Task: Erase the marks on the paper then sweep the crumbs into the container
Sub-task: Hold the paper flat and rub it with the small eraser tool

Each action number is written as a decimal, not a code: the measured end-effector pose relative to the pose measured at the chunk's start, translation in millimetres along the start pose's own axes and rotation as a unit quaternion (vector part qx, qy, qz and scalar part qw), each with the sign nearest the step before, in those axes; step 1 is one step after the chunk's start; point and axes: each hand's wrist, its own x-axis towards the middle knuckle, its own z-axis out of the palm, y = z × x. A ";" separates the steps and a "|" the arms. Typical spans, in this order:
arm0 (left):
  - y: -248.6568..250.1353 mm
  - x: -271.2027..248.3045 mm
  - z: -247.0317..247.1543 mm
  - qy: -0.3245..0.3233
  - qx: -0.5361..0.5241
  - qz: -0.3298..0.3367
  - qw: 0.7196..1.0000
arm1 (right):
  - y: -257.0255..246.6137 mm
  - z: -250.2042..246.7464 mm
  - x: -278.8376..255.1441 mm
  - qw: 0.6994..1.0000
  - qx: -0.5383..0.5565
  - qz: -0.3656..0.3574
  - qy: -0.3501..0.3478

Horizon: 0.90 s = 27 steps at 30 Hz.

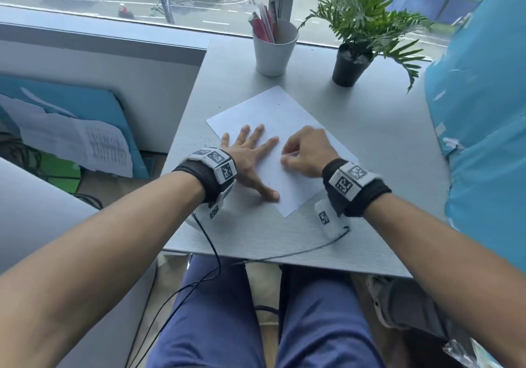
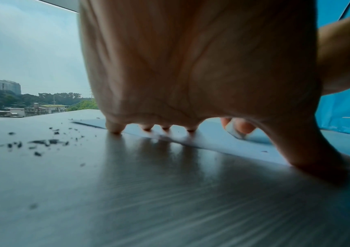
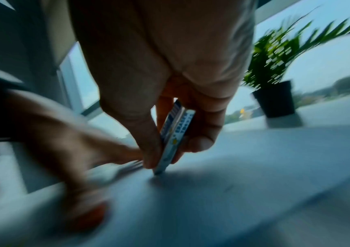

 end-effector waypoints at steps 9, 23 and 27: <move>3.0 1.5 1.2 0.005 -0.003 -0.009 1.000 | 1.5 2.5 -7.0 1.000 -0.009 -0.006 -0.010; 5.4 -0.3 2.6 0.018 -0.002 -0.012 1.000 | 26.1 -26.2 9.4 0.998 -0.037 0.049 0.004; 2.4 -0.2 1.5 0.019 0.003 0.008 1.000 | 46.5 -39.4 9.4 0.996 -0.032 0.078 0.014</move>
